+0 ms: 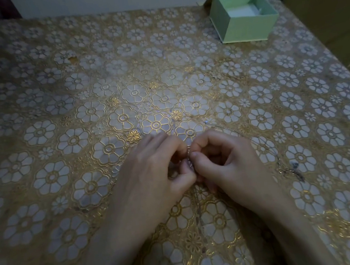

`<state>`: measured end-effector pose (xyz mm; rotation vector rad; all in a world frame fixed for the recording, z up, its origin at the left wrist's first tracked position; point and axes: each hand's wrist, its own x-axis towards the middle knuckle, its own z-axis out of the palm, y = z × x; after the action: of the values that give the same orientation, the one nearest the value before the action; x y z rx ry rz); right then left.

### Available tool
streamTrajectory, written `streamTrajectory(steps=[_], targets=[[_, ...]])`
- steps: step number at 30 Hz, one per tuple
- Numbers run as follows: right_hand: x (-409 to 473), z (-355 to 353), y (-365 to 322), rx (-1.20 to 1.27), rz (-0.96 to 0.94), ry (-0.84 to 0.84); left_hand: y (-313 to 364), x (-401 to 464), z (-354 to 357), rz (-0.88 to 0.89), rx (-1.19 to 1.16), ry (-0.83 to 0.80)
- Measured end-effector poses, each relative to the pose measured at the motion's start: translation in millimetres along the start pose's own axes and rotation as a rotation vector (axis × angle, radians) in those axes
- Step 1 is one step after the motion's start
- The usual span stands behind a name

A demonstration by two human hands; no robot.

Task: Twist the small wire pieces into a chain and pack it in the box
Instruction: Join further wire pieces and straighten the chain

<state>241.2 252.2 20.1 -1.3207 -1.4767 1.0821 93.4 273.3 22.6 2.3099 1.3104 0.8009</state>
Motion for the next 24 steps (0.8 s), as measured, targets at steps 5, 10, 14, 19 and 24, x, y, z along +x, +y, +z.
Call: streamTrajectory(steps=[5, 10, 14, 19, 24], targets=[[-1, -4, -8, 0.22, -0.01, -0.046, 10, 1, -1, -0.175, -0.443, -0.006], [-1, -7, -7, 0.229, -0.028, -0.041, 16, 1, -2, -0.335, -0.641, 0.03], [1, -6, -3, 0.215, -0.065, -0.009, 22, 3, -2, -0.391, -0.77, 0.09], [2, -1, 2, 0.135, -0.11, 0.044, 23, 4, 4, -0.504, -0.838, 0.213], [2, -2, 1, 0.15, -0.063, 0.067, 22, 4, 3, -0.433, -0.809, 0.191]])
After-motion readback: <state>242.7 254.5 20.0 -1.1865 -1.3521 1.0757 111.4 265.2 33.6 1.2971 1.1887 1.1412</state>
